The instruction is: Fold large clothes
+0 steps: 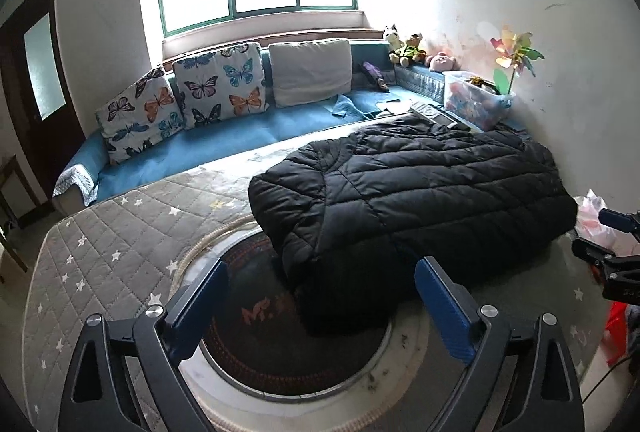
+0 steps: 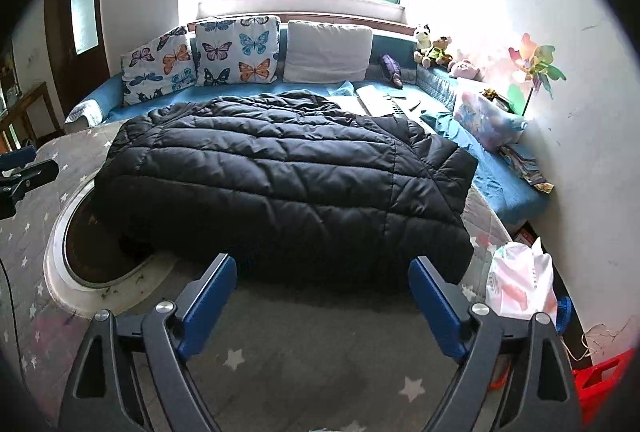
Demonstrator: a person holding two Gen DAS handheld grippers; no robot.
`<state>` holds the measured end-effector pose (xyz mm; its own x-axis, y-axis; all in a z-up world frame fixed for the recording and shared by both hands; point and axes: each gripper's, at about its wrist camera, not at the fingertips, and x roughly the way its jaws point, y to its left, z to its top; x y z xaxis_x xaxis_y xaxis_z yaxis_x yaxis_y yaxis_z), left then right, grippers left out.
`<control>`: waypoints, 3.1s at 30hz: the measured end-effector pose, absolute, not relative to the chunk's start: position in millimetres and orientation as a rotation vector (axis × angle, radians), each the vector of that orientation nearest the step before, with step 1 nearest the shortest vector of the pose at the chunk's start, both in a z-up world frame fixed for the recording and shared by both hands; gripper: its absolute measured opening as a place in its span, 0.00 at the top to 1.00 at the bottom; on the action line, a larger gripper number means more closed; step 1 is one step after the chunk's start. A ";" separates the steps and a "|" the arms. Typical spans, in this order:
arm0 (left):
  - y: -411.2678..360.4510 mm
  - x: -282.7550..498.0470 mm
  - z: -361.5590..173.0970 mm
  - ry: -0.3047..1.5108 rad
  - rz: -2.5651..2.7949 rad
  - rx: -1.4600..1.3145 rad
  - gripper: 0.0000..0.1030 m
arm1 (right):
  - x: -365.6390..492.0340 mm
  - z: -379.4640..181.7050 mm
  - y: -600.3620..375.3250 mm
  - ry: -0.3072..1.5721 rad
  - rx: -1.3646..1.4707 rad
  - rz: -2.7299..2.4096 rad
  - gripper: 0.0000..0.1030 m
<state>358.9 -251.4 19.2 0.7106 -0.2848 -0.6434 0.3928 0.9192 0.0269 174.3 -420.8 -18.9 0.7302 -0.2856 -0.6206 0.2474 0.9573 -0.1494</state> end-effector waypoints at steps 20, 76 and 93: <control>-231.0 274.5 7.7 0.692 -0.407 0.152 0.00 | 134.6 -30.4 -373.9 0.665 -0.061 -0.323 0.03; -230.1 261.2 -22.6 0.736 -0.414 0.170 0.00 | 125.1 -37.9 -355.7 0.664 -0.065 -0.307 0.02; -239.9 264.1 -28.7 0.748 -0.428 0.185 0.00 | 126.3 -41.2 -355.5 0.670 -0.059 -0.303 0.02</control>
<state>264.1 -239.9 -28.7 0.6521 -0.3099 -0.6919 0.4395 0.8982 0.0119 126.3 -355.5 -41.2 0.7420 -0.2951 -0.6020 0.2571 0.9545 -0.1510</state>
